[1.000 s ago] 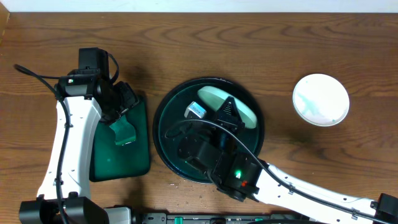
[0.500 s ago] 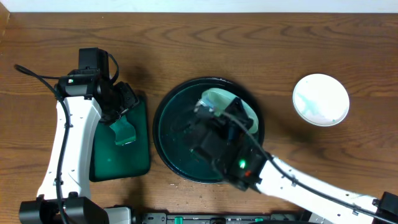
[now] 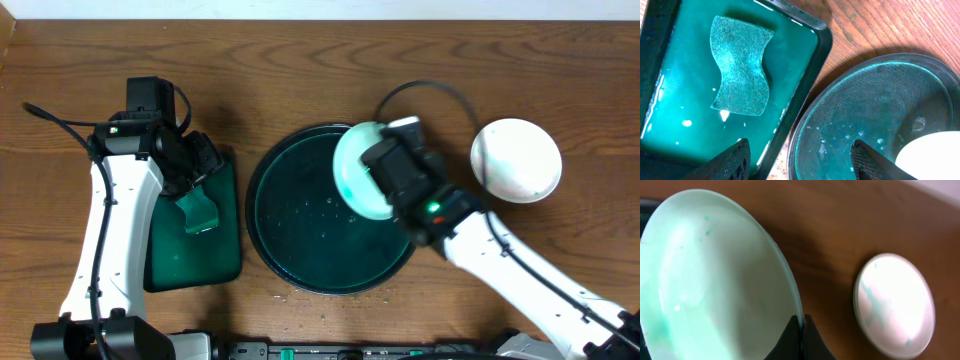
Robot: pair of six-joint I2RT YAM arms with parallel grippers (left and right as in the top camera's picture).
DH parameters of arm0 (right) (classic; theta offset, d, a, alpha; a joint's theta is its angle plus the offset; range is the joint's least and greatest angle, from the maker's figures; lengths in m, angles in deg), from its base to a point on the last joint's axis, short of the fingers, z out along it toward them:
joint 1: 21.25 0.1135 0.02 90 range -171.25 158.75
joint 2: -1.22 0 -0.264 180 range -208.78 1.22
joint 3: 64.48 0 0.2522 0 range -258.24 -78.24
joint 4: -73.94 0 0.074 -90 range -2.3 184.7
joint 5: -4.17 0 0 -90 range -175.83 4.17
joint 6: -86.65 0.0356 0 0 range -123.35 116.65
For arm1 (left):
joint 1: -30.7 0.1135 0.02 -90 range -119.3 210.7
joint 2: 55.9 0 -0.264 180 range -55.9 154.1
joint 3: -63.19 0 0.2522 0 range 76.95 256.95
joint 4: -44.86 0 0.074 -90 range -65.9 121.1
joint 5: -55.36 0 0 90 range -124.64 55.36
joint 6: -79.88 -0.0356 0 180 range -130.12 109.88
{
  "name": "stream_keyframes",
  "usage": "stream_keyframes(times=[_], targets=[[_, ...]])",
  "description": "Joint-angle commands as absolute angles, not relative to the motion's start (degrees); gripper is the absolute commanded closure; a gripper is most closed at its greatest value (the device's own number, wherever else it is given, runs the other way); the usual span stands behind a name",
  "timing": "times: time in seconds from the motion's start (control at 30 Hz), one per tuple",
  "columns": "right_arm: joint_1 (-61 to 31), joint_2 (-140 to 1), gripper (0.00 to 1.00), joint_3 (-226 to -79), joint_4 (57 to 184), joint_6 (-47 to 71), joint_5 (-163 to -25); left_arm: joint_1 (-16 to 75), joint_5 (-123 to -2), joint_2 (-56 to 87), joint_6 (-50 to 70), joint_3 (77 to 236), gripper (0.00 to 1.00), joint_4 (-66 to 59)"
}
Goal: Clean dirty plates on tray and stack at the side
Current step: 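Carry the plate right and stack it on the cleaned plates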
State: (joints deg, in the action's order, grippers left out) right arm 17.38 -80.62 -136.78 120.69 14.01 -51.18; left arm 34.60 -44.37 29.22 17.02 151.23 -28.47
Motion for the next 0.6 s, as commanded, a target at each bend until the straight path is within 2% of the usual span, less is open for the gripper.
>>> stream_keyframes(times=[0.0,0.23,0.33,0.57], targets=[[10.4,-77.6,0.99,-137.4,121.7,24.3,-55.3,34.5,-44.0,30.0,16.5,150.6,0.35,-28.4],[-8.3,-75.3,0.99,-137.4,127.2,32.7,-62.8,34.5,-44.0,30.0,16.5,150.6,0.35,-28.4],[-19.4,-75.5,0.99,-137.3,130.1,35.4,-67.2,34.5,-44.0,30.0,16.5,150.6,0.35,-28.4],[-32.1,-76.0,0.99,-137.0,130.4,36.6,-68.3,34.5,-44.0,30.0,16.5,150.6,0.35,-28.2]])
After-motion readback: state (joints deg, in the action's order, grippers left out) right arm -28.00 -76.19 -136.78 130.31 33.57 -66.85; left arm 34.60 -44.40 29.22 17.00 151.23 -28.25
